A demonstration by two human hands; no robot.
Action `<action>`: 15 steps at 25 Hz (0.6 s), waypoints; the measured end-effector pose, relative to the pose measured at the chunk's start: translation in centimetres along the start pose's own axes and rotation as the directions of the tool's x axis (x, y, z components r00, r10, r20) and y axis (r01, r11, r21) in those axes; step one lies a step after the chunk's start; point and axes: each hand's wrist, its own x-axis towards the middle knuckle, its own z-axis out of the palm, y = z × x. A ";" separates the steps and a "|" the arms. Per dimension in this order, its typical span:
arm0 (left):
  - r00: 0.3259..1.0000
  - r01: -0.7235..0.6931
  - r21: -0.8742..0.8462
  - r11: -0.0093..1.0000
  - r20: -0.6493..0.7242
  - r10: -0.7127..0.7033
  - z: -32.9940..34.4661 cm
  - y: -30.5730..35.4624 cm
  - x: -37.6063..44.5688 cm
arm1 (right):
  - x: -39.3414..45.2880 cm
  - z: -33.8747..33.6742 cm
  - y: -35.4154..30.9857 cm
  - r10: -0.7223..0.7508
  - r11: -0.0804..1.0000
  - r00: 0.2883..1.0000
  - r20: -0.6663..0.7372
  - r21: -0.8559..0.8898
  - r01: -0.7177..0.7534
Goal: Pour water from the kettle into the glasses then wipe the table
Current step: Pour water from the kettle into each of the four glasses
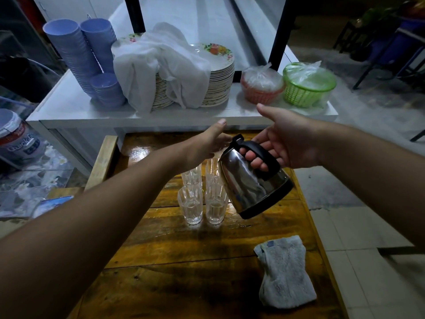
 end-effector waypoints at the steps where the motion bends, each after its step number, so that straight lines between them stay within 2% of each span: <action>1: 1.000 0.001 -0.007 1.000 0.001 -0.001 -0.2 -0.1 0.0 | 0.1 0.0 -0.4 0.012 1.000 1.000 0.007 0.005 -0.012; 15: 0.999 0.035 -0.058 0.998 -0.014 -0.036 -1.9 -1.4 1.7 | 1.7 1.0 -3.1 0.078 0.996 0.996 -0.046 -0.028 -0.079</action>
